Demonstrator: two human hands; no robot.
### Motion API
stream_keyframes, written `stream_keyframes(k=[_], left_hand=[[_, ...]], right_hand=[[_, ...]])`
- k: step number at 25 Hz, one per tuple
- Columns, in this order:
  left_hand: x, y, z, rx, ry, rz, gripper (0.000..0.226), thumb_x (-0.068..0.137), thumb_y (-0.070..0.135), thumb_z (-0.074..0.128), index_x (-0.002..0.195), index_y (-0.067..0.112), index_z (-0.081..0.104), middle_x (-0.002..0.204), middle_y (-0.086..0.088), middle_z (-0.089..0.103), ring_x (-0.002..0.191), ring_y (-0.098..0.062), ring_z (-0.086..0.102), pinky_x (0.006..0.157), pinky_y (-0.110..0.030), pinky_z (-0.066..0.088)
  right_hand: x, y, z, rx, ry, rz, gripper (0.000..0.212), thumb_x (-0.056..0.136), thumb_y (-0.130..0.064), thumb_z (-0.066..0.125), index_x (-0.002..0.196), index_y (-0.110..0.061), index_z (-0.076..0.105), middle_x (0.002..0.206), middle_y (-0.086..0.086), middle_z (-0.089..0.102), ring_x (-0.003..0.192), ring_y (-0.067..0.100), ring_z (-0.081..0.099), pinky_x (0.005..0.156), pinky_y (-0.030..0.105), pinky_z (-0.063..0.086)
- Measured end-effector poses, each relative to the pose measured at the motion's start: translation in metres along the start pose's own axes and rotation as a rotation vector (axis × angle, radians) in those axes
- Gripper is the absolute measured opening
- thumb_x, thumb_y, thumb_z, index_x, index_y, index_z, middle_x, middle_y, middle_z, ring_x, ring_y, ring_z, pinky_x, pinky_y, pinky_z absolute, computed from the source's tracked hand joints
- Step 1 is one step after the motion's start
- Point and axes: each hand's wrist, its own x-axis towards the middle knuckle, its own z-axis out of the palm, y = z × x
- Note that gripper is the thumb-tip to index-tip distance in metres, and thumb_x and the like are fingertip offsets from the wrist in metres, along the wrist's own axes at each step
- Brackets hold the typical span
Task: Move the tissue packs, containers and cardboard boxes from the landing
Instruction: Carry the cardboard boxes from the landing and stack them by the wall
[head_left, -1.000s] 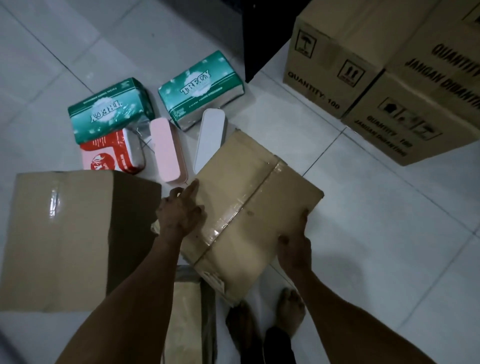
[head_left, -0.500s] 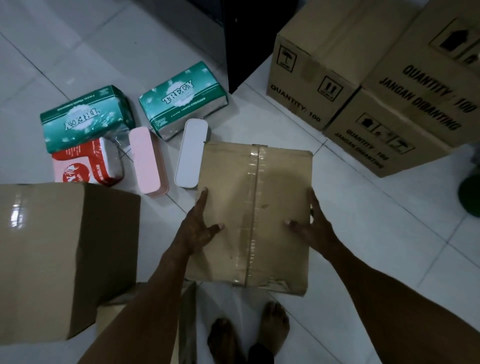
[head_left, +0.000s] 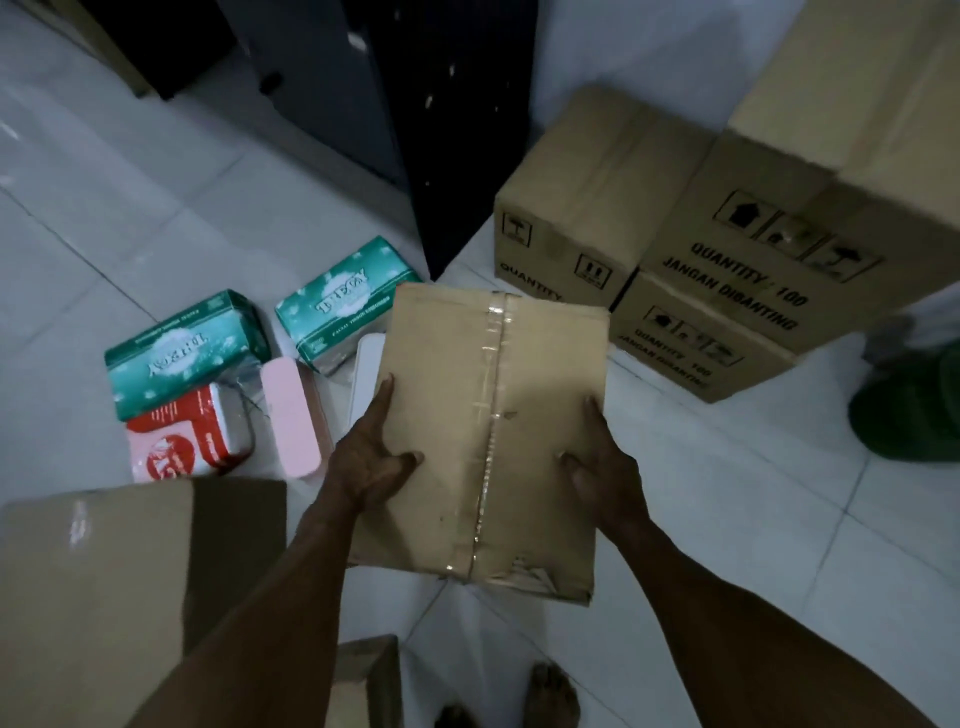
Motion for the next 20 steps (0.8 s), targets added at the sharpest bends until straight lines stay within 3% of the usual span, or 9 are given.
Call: stream_keyframes(k=[3,7,12,15,20], left_hand=[[0.021,0.080,-0.068,0.053,0.054,0.027,0.103,0.072,0.058,0.060,0.154,0.044,0.000,0.161,-0.003,0.023,0.140,-0.030,0.036,0.114,-0.040,0.031],[0.065,0.184,-0.134,0.046,0.131,0.102,0.095,0.077,0.045,0.066,0.154,0.047,0.009,0.156,-0.007,0.035,0.134,-0.033,0.043,0.111,-0.039,0.035],[0.157,0.265,-0.168,0.028,0.089,0.185,0.098,0.069,0.042,0.062,0.152,0.050,0.010,0.152,-0.006,0.040,0.130,-0.034,0.046,0.107,-0.039,0.037],[0.219,0.284,-0.172,0.000,0.005,0.219,0.100,0.068,0.041,0.062,0.154,0.046,0.010,0.152,-0.004,0.039,0.130,-0.030,0.046,0.109,-0.037,0.037],[0.316,0.295,-0.163,-0.010,-0.098,0.219,0.100,0.074,0.039,0.070,0.153,0.047,0.009,0.152,-0.003,0.038,0.132,-0.027,0.045,0.112,-0.036,0.035]], right_hand=[[0.015,-0.069,-0.058,-0.008,0.103,-0.066,0.079,0.095,-0.035,0.058,0.156,-0.039,0.007,0.125,0.013,0.063,0.102,0.027,0.062,0.077,0.028,0.045],[0.052,-0.142,-0.122,0.074,0.228,-0.059,0.076,0.092,-0.047,0.053,0.149,-0.055,0.003,0.148,0.014,0.046,0.123,0.039,0.052,0.102,0.045,0.044],[0.121,-0.188,-0.177,0.070,0.350,-0.030,0.078,0.089,-0.049,0.051,0.146,-0.060,-0.002,0.145,0.016,0.048,0.121,0.043,0.052,0.103,0.052,0.043],[0.170,-0.200,-0.190,0.063,0.392,0.033,0.077,0.093,-0.044,0.052,0.151,-0.051,0.002,0.146,0.015,0.046,0.121,0.043,0.052,0.103,0.051,0.044],[0.234,-0.203,-0.192,-0.016,0.426,0.065,0.082,0.091,-0.041,0.055,0.156,-0.034,0.005,0.129,0.019,0.056,0.109,0.040,0.058,0.091,0.048,0.050]])
